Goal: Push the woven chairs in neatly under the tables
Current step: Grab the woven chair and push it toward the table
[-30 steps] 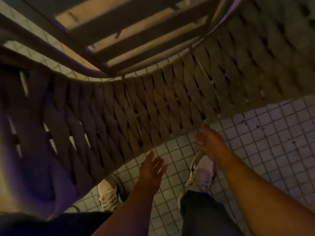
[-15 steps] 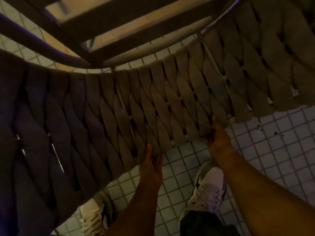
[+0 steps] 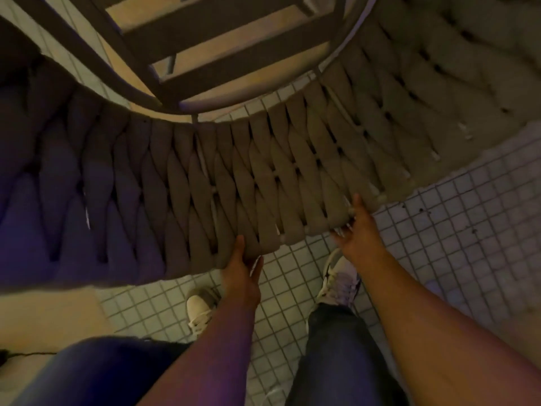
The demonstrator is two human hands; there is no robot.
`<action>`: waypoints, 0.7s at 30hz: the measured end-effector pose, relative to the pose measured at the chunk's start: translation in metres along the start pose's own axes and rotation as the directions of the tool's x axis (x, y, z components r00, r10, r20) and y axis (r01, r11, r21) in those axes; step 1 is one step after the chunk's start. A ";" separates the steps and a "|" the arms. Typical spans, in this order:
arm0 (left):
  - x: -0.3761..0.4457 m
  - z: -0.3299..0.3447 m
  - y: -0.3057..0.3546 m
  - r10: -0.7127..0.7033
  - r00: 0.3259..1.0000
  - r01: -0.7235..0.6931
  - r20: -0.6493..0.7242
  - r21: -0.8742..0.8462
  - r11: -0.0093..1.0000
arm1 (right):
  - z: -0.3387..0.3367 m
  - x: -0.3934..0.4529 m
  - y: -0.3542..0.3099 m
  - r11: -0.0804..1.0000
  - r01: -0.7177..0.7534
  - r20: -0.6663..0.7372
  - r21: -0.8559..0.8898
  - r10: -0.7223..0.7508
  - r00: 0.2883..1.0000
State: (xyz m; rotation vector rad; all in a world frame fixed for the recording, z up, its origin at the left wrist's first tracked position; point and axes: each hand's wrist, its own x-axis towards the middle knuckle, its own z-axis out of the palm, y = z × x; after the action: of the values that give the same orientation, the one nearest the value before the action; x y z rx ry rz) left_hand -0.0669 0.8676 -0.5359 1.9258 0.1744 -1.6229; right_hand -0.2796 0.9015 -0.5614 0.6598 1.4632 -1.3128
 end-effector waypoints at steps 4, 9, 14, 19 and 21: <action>-0.066 -0.007 0.051 0.050 0.996 -0.049 -0.069 0.024 0.999 | 0.029 -0.079 -0.016 0.998 0.058 -0.095 -0.027 -0.060 0.994; -0.146 -0.026 0.119 0.129 0.988 -0.122 -0.081 0.081 0.989 | 0.065 -0.184 -0.026 0.994 0.109 -0.209 0.009 -0.105 0.972; -0.207 -0.047 0.179 0.174 0.977 -0.159 -0.127 0.119 0.980 | 0.094 -0.278 -0.020 0.981 0.133 -0.354 -0.141 -0.175 0.919; -0.236 -0.067 0.226 0.232 0.951 -0.181 -0.205 0.240 0.954 | 0.120 -0.341 -0.011 0.978 0.152 -0.462 -0.143 -0.202 0.864; -0.244 -0.065 0.242 0.267 0.935 -0.198 -0.233 0.278 0.940 | 0.127 -0.354 -0.012 0.988 0.110 -0.452 -0.109 -0.148 0.880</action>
State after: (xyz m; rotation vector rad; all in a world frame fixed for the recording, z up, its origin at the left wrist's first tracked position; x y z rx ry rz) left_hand 0.0429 0.7734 -0.2170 2.2595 -0.1582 -1.2716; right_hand -0.1323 0.8574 -0.2180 0.8730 1.9632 -1.2402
